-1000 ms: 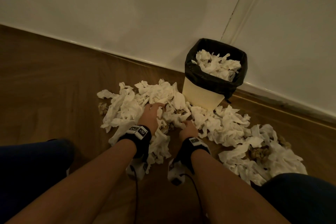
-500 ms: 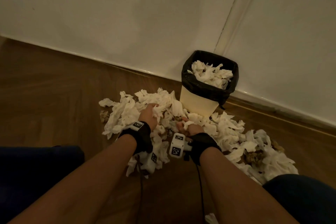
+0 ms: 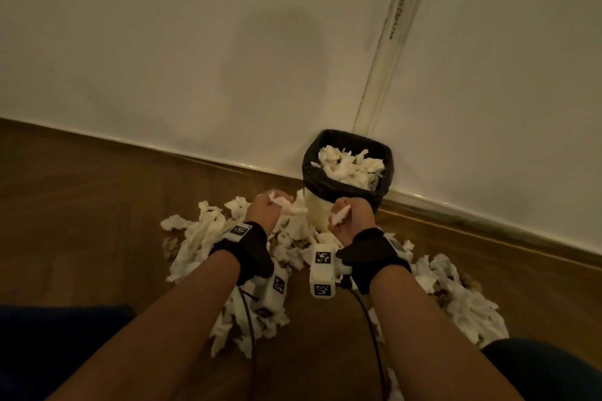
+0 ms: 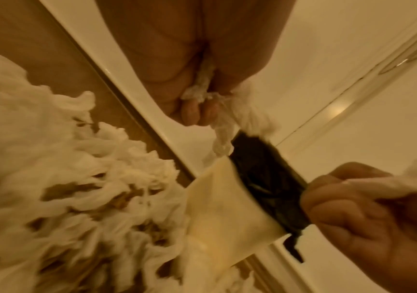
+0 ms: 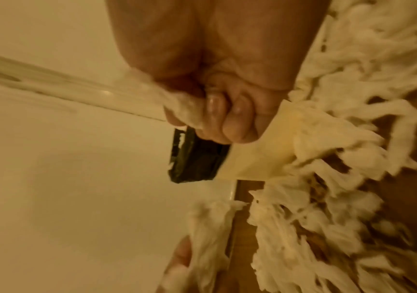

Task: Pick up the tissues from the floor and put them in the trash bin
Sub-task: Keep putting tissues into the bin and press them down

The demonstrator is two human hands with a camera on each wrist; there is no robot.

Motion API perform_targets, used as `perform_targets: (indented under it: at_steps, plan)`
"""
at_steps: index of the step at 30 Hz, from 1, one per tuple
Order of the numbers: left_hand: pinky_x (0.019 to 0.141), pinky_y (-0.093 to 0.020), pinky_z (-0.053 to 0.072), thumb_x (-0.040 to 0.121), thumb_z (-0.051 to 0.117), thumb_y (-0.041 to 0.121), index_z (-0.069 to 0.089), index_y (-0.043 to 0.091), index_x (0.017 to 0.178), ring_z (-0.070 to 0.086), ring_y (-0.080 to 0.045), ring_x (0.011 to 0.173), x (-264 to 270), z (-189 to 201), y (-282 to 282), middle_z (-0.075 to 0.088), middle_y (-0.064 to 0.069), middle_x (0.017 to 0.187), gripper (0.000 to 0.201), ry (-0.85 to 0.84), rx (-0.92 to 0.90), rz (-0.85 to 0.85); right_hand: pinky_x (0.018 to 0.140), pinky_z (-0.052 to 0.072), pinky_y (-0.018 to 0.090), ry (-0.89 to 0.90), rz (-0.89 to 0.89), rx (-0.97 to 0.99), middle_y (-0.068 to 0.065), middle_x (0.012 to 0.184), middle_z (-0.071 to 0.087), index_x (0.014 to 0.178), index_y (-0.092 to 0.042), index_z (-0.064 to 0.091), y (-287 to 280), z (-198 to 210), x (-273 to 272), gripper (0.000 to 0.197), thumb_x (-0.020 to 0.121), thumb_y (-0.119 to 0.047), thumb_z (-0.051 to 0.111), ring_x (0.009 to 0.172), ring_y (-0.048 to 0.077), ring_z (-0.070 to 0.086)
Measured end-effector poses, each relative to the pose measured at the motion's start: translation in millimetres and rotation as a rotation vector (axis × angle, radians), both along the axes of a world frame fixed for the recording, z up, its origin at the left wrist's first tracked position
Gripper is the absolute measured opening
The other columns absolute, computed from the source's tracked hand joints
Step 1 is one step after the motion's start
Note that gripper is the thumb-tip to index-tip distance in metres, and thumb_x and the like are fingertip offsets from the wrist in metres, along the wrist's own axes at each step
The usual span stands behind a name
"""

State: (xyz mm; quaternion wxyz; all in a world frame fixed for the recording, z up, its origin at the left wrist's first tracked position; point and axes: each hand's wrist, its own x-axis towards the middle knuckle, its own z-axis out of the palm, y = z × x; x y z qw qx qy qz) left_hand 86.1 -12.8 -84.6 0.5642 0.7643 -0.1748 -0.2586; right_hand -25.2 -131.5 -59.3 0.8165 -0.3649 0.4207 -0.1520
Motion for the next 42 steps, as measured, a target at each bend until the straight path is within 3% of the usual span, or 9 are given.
perform_targets:
  at_steps: [2, 6, 12, 18, 22, 28, 33, 39, 42]
  plan:
    - [0.093, -0.037, 0.04, 0.093, 0.04, 0.008, 0.064, 0.013, 0.095, 0.052, -0.033, 0.113, 1, 30, -28, 0.058, -0.014, 0.114, 0.024, -0.022, -0.061, -0.074, 0.045, 0.021, 0.023, -0.084, -0.053, -0.059, -0.002, 0.049, 0.034, 0.06, -0.017, 0.036, -14, 26, 0, 0.035, 0.094, -0.022, 0.037, 0.044, 0.011, 0.027]
    - [0.07, -0.028, 0.04, 0.097, 0.036, 0.016, 0.047, 0.01, 0.116, 0.051, -0.016, 0.081, 1, 61, -55, 0.047, -0.01, 0.107, 0.023, 0.012, -0.252, 0.012, 0.05, 0.024, 0.023, 0.021, -0.083, -0.221, 0.001, 0.078, 0.042, 0.075, -0.016, 0.047, -27, 47, 8, 0.021, 0.095, -0.012, 0.04, 0.057, 0.012, 0.031]
    - [0.098, -0.039, 0.04, 0.1, 0.028, 0.022, 0.035, 0.01, 0.128, 0.049, -0.03, 0.112, 6, 79, -95, 0.049, -0.017, 0.123, 0.032, -0.108, -0.16, -0.103, 0.062, 0.038, 0.027, 0.257, -0.086, -0.592, 0.01, 0.111, 0.038, 0.138, -0.005, 0.034, -82, 58, 11, 0.042, 0.097, 0.0, 0.028, 0.067, 0.015, 0.039]
    - [0.094, -0.027, 0.042, 0.098, 0.036, 0.01, 0.051, 0.009, 0.123, 0.05, -0.027, 0.117, 19, 82, -130, 0.05, -0.016, 0.128, 0.03, -0.193, -0.244, -0.14, 0.096, 0.048, 0.034, 0.53, 0.044, -0.939, 0.018, 0.127, 0.052, 0.125, -0.001, 0.049, -124, 43, -2, 0.035, 0.09, 0.004, 0.05, 0.115, 0.033, 0.053]
    - [0.1, -0.035, 0.045, 0.095, 0.04, 0.007, 0.061, 0.022, 0.109, 0.055, -0.027, 0.112, 27, 80, -144, 0.046, -0.02, 0.132, 0.029, -0.227, -0.268, -0.189, 0.048, 0.044, 0.002, 0.494, 0.069, -0.941, 0.018, 0.128, 0.052, 0.12, -0.002, 0.054, -125, 34, 2, 0.03, 0.092, 0.008, 0.048, 0.109, 0.028, 0.054]
    - [0.083, -0.026, 0.044, 0.088, 0.058, 0.018, 0.057, 0.019, 0.121, 0.059, -0.025, 0.099, 45, 46, -138, 0.056, -0.011, 0.113, 0.032, -0.544, 0.096, -0.227, 0.082, 0.055, 0.044, 0.558, -0.07, -1.007, 0.017, 0.11, 0.059, 0.11, -0.012, 0.048, -125, 25, 10, 0.02, 0.091, -0.01, 0.053, 0.094, 0.032, 0.061]
    - [0.091, -0.035, 0.037, 0.088, 0.059, 0.031, 0.06, 0.027, 0.101, 0.058, -0.02, 0.1, 48, 31, -133, 0.062, -0.001, 0.107, 0.015, -0.836, 0.449, -0.327, 0.082, 0.045, 0.021, 0.744, 0.139, -1.24, 0.007, 0.107, 0.066, 0.095, -0.009, 0.067, -132, 19, 15, 0.011, 0.087, -0.015, 0.064, 0.099, 0.022, 0.062]
    - [0.095, -0.034, 0.039, 0.096, 0.044, 0.023, 0.061, 0.012, 0.119, 0.053, -0.026, 0.11, 42, 31, -151, 0.052, -0.01, 0.126, 0.031, -1.018, 0.664, -0.552, 0.091, 0.042, 0.031, 0.761, 0.463, -1.345, 0.02, 0.116, 0.057, 0.088, 0.001, 0.065, -108, 12, 37, 0.03, 0.095, -0.019, 0.043, 0.11, 0.033, 0.052]
    - [0.09, -0.034, 0.043, 0.096, 0.042, 0.024, 0.058, 0.011, 0.118, 0.056, -0.025, 0.109, 33, 26, -155, 0.059, -0.009, 0.121, 0.03, -1.047, 0.785, -0.722, 0.088, 0.041, 0.035, 0.725, 0.525, -1.283, 0.023, 0.12, 0.055, 0.116, 0.003, 0.054, -96, 5, 48, 0.036, 0.097, -0.024, 0.039, 0.111, 0.036, 0.052]
